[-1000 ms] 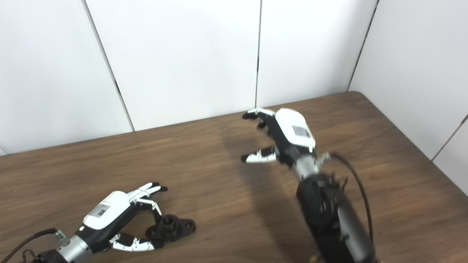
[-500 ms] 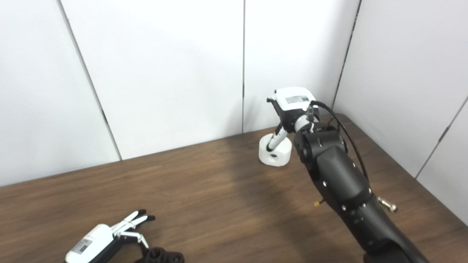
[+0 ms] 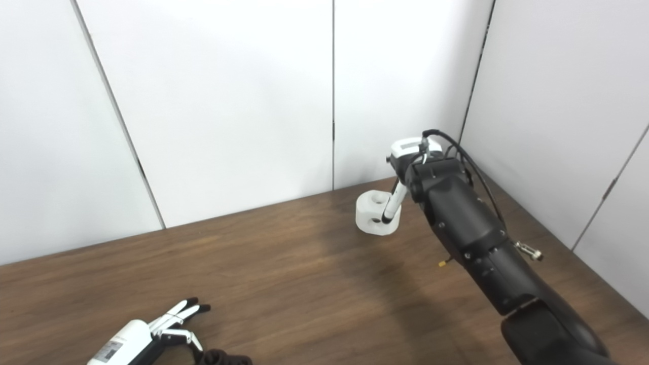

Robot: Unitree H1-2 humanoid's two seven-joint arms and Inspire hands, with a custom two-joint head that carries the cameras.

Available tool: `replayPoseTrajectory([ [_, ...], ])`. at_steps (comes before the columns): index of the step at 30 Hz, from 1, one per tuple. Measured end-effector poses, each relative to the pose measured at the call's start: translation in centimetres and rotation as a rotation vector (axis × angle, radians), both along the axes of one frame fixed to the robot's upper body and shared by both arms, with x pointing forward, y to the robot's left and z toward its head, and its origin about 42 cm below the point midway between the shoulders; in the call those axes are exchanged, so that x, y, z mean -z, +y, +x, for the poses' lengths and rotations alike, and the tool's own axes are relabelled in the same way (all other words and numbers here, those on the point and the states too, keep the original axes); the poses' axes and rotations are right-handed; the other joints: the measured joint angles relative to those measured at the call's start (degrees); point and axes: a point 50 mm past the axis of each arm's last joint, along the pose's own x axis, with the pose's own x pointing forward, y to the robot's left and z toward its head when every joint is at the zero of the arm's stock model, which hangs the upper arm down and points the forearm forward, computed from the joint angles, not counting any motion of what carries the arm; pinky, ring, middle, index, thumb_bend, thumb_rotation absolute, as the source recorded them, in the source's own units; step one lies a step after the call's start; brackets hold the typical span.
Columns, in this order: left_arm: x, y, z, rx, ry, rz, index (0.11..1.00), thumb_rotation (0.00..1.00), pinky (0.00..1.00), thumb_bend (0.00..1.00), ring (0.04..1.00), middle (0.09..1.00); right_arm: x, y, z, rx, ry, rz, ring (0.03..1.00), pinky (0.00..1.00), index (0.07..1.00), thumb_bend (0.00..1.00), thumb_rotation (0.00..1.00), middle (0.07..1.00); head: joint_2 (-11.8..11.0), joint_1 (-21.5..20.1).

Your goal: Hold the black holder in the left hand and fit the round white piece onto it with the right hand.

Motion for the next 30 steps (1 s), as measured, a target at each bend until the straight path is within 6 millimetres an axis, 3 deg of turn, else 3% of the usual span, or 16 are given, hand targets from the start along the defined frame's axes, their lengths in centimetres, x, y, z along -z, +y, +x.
replayPoseTrajectory([
  [10,0.2,0.2,-0.2,-0.006,0.01,-0.007,0.487,0.06,0.99,0.52,1.0,0.948,1.1,-0.2,0.9,0.013,0.068,0.023,1.0,0.92,0.931,1.0,0.39,1.0,0.7,0.35],
  [20,0.3,0.3,-0.3,-0.01,0.018,-0.017,0.487,0.06,1.0,0.52,1.0,0.943,2.6,-0.1,1.6,0.002,0.062,0.059,1.0,0.99,0.915,1.0,0.37,1.0,1.23,0.88],
  [30,0.3,0.5,-0.6,-0.011,0.015,-0.016,0.487,0.06,1.0,0.52,1.0,0.936,5.5,0.2,1.5,-0.072,-0.104,0.082,0.916,0.95,0.822,0.95,0.3,0.913,1.93,1.41],
])
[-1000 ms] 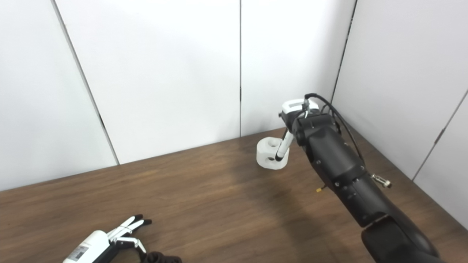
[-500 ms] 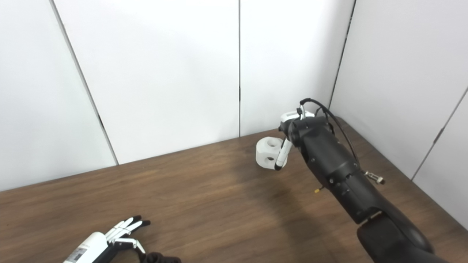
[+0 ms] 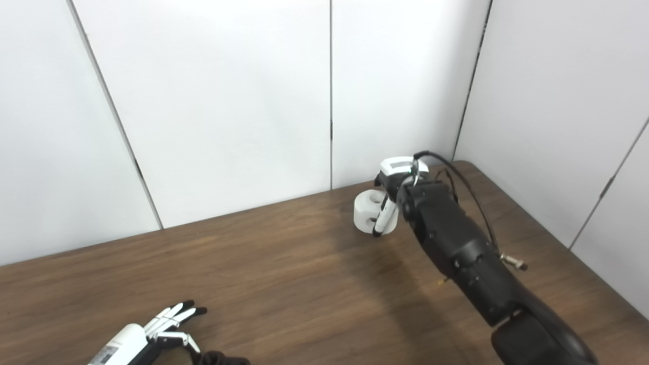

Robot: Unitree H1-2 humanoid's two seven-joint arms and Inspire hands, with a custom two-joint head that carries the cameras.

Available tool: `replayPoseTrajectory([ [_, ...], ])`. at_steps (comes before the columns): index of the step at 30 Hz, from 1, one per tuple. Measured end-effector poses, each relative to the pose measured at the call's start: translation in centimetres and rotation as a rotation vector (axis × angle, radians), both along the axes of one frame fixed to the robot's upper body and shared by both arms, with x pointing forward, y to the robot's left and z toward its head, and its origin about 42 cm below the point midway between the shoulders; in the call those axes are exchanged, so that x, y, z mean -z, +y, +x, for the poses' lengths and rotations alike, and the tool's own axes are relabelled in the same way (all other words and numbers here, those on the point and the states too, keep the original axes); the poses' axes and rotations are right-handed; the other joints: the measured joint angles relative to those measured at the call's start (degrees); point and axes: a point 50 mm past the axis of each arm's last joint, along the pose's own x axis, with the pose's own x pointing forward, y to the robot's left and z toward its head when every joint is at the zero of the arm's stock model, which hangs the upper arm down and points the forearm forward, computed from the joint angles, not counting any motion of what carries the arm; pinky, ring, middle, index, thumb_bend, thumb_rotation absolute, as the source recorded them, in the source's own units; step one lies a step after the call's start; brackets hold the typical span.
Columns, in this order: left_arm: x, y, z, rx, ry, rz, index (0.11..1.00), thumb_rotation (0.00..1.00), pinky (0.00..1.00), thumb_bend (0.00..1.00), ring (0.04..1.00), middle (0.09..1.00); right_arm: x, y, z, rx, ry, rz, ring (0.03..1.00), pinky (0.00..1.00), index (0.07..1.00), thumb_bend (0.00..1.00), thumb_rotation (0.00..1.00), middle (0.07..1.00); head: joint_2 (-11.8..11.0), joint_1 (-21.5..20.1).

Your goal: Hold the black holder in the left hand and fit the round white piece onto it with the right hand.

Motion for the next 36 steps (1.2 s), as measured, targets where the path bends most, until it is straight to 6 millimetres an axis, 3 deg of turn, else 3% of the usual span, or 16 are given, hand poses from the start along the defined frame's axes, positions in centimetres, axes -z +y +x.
replayPoseTrajectory([
  [6,0.0,0.2,-0.2,-0.001,-0.002,0.002,0.487,0.06,1.0,0.52,1.0,0.939,0.4,-0.1,0.2,-0.01,-0.055,-0.002,0.889,0.92,0.78,0.93,0.28,0.882,0.18,0.09],
  [14,-0.1,0.3,-0.5,0.002,-0.003,0.002,0.487,0.06,1.0,0.52,1.0,0.942,1.9,0.1,-0.2,-0.043,-0.089,-0.014,0.832,0.92,0.639,0.86,0.21,0.818,0.88,0.7],
  [15,-0.1,0.3,-0.5,0.002,-0.002,0.001,0.487,0.06,1.0,0.52,1.0,0.942,2.1,0.0,-0.2,-0.043,-0.093,-0.015,0.829,0.93,0.566,0.7,0.18,0.806,0.88,0.7],
  [16,-0.1,0.3,-0.5,0.002,-0.002,0.001,0.487,0.06,1.0,0.52,1.0,0.942,2.4,-0.1,-0.4,-0.044,-0.1,-0.014,0.821,0.93,0.518,0.59,0.16,0.787,0.97,0.7],
  [18,-0.1,0.4,-0.6,0.002,-0.002,0.001,0.487,0.06,1.0,0.52,1.0,0.941,2.8,-0.2,-0.7,-0.05,-0.122,-0.016,0.815,0.93,0.491,0.54,0.14,0.766,0.97,0.7],
  [36,-0.1,0.4,-0.9,0.004,-0.001,0.002,0.488,0.06,0.98,0.52,1.0,0.943,4.1,-0.7,-1.7,-0.07,-0.223,-0.003,0.814,0.97,0.481,0.52,0.14,0.734,2.72,2.81],
])
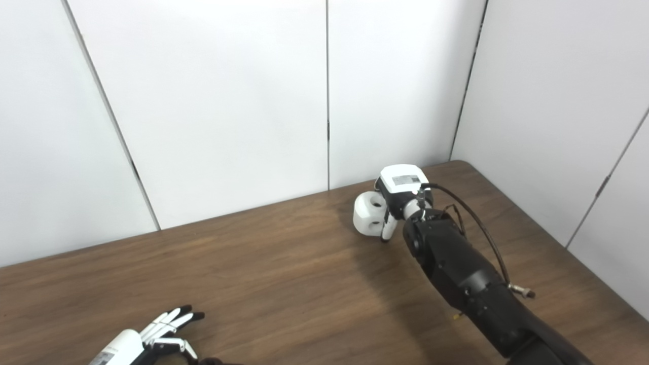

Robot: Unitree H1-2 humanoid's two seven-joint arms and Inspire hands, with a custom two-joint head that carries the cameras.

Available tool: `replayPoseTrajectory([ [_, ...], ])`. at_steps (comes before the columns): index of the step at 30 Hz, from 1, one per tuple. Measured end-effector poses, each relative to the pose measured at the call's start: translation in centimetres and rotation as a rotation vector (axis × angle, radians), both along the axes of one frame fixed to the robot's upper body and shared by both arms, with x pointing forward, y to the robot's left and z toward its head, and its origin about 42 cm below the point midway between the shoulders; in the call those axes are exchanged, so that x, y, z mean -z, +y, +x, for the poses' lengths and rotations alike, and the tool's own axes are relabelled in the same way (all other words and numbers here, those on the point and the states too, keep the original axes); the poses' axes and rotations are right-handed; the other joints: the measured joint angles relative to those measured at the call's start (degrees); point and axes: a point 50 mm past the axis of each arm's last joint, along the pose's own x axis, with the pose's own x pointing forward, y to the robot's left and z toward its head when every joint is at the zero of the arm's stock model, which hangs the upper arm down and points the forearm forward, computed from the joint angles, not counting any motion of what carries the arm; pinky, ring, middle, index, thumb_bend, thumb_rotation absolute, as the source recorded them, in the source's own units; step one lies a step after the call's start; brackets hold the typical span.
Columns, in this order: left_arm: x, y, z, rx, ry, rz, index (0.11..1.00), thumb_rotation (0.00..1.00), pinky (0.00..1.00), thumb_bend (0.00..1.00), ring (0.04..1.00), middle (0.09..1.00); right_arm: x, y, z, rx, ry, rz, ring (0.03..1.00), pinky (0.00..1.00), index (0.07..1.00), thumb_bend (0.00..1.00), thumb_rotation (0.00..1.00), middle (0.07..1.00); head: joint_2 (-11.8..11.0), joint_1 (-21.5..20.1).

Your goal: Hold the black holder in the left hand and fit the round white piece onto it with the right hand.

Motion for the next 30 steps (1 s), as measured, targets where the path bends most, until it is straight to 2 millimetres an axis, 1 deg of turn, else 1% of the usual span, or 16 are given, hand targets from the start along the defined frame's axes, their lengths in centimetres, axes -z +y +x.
replayPoseTrajectory([
  [2,0.0,0.0,-0.1,0.0,0.001,-0.001,0.488,0.06,0.91,0.52,0.981,0.928,0.0,-0.1,-0.2,0.0,-0.004,0.029,0.808,0.95,0.481,0.52,0.14,0.73,0.27,0.53],
  [4,0.0,0.0,-0.3,-0.004,0.001,-0.004,0.488,0.06,0.9,0.52,0.978,0.927,-0.1,-0.1,-0.5,-0.003,-0.011,0.056,0.799,0.93,0.481,0.52,0.14,0.724,0.7,1.93],
  [5,0.0,0.0,-0.4,-0.009,0.002,-0.005,0.488,0.06,0.89,0.52,0.977,0.927,-0.1,-0.2,-0.6,-0.005,-0.013,0.066,0.795,0.92,0.481,0.52,0.14,0.723,0.71,1.94],
  [6,-0.1,-0.1,-0.5,-0.013,0.002,-0.003,0.488,0.06,0.89,0.52,0.976,0.926,-0.2,-0.1,-0.8,-0.009,-0.018,0.073,0.791,0.9,0.481,0.52,0.14,0.722,1.4,4.38],
  [7,-0.2,-0.2,-0.6,-0.018,0.0,-0.001,0.488,0.06,0.89,0.52,0.976,0.927,-0.4,0.1,-1.1,-0.017,-0.024,0.078,0.789,0.89,0.481,0.52,0.14,0.723,1.67,5.36],
  [13,-0.8,-0.7,-1.5,-0.04,0.001,0.024,0.488,0.06,0.86,0.52,0.955,0.921,-3.2,2.5,-2.5,-0.139,-0.082,0.106,0.8,0.87,0.482,0.52,0.14,0.741,3.43,10.98],
  [15,-1.2,-1.0,-1.7,-0.044,-0.002,0.037,0.488,0.06,0.84,0.52,0.947,0.918,-4.1,3.2,-2.9,-0.177,-0.089,0.111,0.811,0.87,0.482,0.52,0.14,0.746,3.69,11.78],
  [17,-1.7,-1.5,-1.9,-0.047,-0.003,0.065,0.488,0.06,0.82,0.52,0.936,0.909,-4.8,3.7,-3.6,-0.213,-0.081,0.114,0.814,0.87,0.481,0.52,0.14,0.745,5.09,14.76],
  [18,-1.9,-1.7,-1.9,-0.049,-0.007,0.071,0.488,0.06,0.82,0.52,0.935,0.909,-5.2,4.0,-4.0,-0.234,-0.083,0.115,0.814,0.87,0.481,0.52,0.14,0.744,5.27,15.21],
  [19,-1.9,-1.9,-2.0,-0.052,-0.01,0.076,0.488,0.06,0.82,0.52,0.938,0.91,-5.6,4.2,-4.4,-0.252,-0.088,0.114,0.813,0.87,0.481,0.52,0.14,0.743,6.84,18.26],
  [22,-1.9,-2.5,-2.3,-0.072,-0.015,0.085,0.489,0.06,0.85,0.52,0.957,0.921,-6.4,5.0,-5.3,-0.32,-0.094,0.114,0.805,0.87,0.481,0.53,0.14,0.739,8.35,21.53],
  [24,-1.7,-2.9,-2.5,-0.088,-0.011,0.083,0.489,0.06,0.88,0.52,0.972,0.933,-6.7,5.5,-5.9,-0.362,-0.095,0.116,0.803,0.85,0.48,0.53,0.14,0.739,9.66,24.6],
  [25,-1.6,-3.1,-2.5,-0.094,-0.009,0.081,0.489,0.06,0.88,0.52,0.978,0.94,-6.9,5.8,-6.2,-0.385,-0.093,0.117,0.799,0.84,0.48,0.53,0.14,0.738,10.11,25.49],
  [26,-1.6,-3.4,-2.5,-0.099,-0.01,0.081,0.489,0.06,0.89,0.52,0.986,0.947,-7.0,6.0,-6.4,-0.411,-0.09,0.116,0.794,0.82,0.48,0.53,0.14,0.737,10.11,25.49],
  [27,-1.5,-3.6,-2.5,-0.109,-0.006,0.08,0.489,0.06,0.91,0.52,0.993,0.951,-7.2,6.2,-6.6,-0.434,-0.089,0.118,0.792,0.81,0.48,0.53,0.14,0.738,10.72,26.97],
  [30,-1.3,-4.1,-2.3,-0.126,0.003,0.075,0.489,0.06,0.91,0.52,1.0,0.955,-7.8,6.9,-7.2,-0.501,-0.098,0.107,0.789,0.78,0.48,0.53,0.14,0.736,11.6,29.26],
])
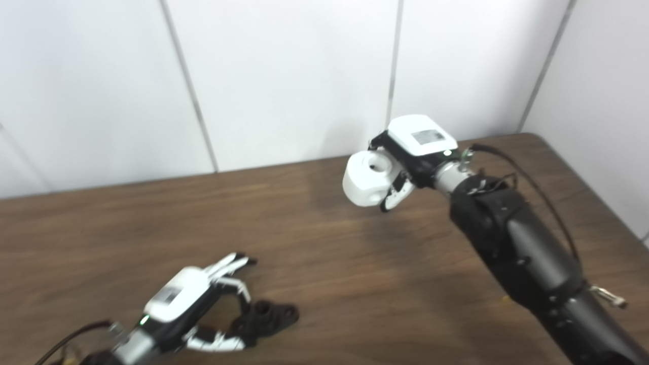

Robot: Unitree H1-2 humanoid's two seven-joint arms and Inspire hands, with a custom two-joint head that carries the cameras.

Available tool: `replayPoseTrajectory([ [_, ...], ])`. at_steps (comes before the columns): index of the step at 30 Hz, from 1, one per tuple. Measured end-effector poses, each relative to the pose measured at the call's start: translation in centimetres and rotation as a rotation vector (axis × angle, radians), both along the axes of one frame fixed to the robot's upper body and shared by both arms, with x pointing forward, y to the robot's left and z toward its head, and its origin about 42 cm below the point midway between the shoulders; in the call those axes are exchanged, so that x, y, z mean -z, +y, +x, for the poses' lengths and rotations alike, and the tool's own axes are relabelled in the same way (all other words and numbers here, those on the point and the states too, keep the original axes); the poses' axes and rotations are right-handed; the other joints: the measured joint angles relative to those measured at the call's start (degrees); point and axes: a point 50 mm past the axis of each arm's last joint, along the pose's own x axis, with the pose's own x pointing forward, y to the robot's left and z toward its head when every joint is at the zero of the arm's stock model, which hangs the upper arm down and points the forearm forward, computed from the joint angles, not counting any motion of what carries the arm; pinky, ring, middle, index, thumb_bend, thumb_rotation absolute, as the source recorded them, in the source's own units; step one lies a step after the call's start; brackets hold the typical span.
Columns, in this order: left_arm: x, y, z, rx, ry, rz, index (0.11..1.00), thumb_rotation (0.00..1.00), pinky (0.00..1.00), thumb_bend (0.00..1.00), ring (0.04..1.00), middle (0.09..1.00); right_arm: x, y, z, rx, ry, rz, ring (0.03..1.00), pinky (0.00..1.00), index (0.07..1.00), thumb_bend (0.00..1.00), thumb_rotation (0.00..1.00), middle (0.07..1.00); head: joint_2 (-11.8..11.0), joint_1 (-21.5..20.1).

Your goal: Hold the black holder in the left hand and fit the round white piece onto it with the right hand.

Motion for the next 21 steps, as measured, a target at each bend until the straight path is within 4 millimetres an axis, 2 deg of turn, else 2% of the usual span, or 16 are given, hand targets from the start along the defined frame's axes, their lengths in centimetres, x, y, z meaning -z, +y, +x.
replayPoseTrajectory([
  [3,0.1,-0.5,0.3,0.0,-0.004,-0.001,0.489,0.07,0.92,0.52,1.0,0.955,-0.2,0.2,-0.4,-0.038,0.007,-0.013,0.798,0.79,0.48,0.53,0.14,0.737,1.23,3.08],
  [9,0.4,-1.7,1.0,-0.008,-0.009,0.004,0.487,0.07,0.93,0.52,1.0,0.945,-1.0,1.7,-2.5,-0.157,0.011,0.013,0.815,0.84,0.479,0.53,0.14,0.734,2.02,5.45],
  [16,0.8,-2.5,1.2,-0.018,-0.002,-0.004,0.487,0.07,0.95,0.52,1.0,0.954,-0.5,4.9,-3.9,-0.293,0.038,0.014,0.798,0.82,0.478,0.53,0.14,0.723,2.9,6.69],
  [21,0.9,-2.8,1.2,-0.025,0.002,-0.009,0.487,0.07,0.95,0.52,1.0,0.959,0.5,6.4,-4.4,-0.36,0.063,0.003,0.793,0.82,0.479,0.53,0.14,0.723,3.17,7.39],
])
